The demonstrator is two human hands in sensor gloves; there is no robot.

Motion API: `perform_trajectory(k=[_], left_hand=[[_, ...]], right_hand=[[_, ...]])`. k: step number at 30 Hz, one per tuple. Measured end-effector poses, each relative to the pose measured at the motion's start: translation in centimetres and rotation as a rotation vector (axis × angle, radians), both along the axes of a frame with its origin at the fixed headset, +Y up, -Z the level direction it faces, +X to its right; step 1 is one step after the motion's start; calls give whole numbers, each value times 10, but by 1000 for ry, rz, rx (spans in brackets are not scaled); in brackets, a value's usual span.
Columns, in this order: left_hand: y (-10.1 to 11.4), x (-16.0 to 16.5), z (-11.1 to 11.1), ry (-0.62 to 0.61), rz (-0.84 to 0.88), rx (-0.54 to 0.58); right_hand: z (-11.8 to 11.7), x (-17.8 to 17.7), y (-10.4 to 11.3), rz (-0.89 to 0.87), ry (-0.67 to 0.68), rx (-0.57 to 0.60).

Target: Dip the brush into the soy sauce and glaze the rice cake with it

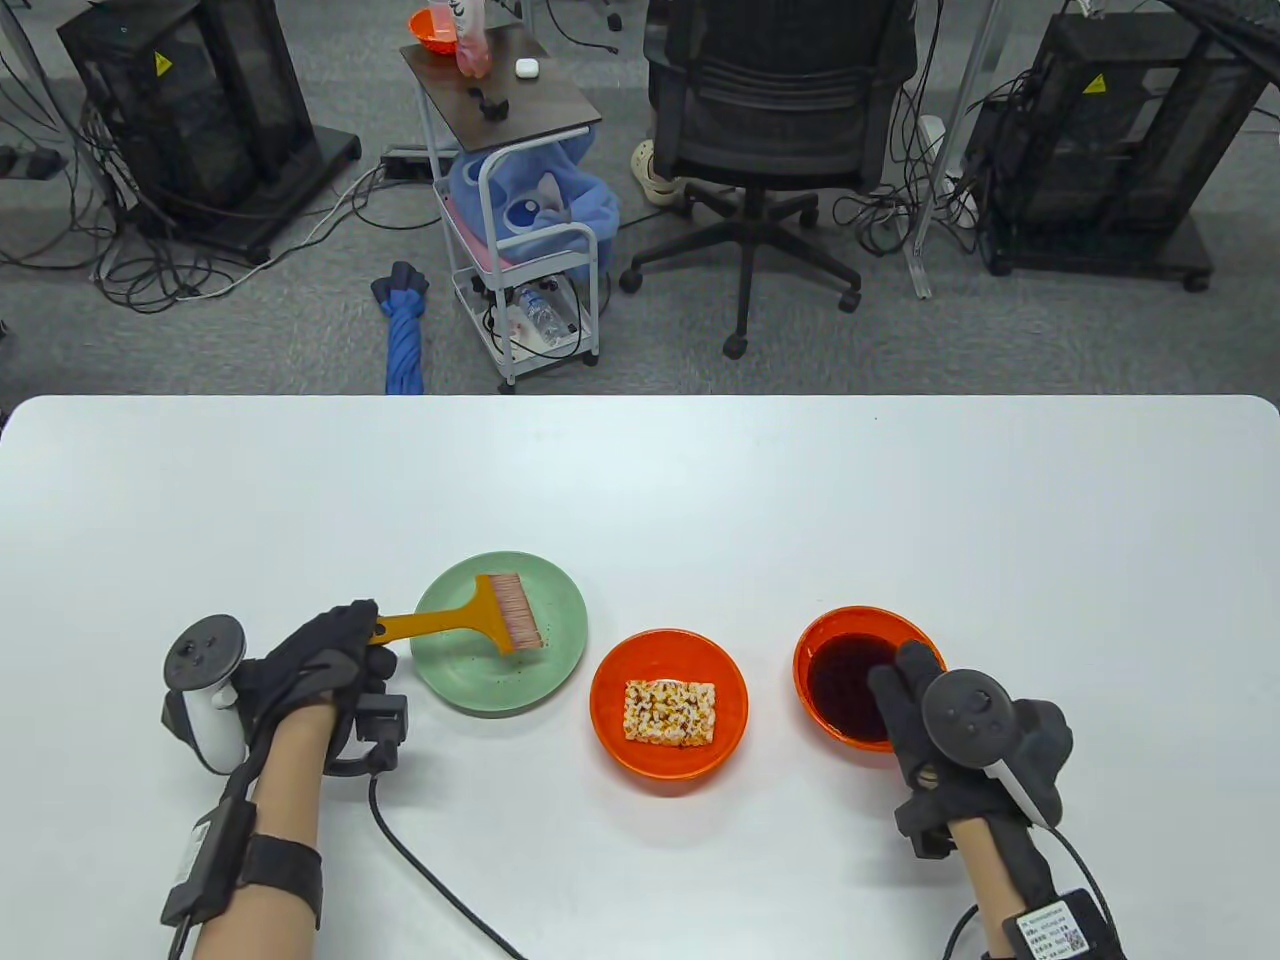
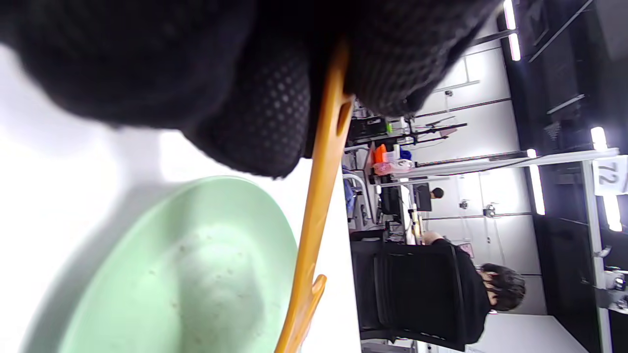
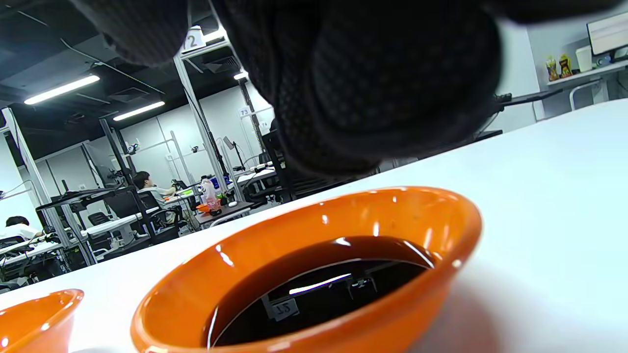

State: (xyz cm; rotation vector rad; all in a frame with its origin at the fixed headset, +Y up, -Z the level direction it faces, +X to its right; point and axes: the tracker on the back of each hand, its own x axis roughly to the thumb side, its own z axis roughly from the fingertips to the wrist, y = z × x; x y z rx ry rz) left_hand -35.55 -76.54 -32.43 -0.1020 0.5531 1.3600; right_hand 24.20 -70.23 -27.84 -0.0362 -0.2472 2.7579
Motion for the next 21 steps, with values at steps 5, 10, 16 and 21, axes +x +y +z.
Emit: perform_trajectory(k=[5,10,16,21], left_hand=[[-21,-5,-2,-2,2,-76],[-31,-11,1,10,-46,-207],[-26,-14,8,15,-67,-271],[0,-21,18,59,-148,-234]], right_hand=[[-3,1,-6,41,-6,-17],[-4,4,-9,39,-16,-35],[-4,7,-9,34,-20,-41],[-3,7,-9,49,-13,-43]])
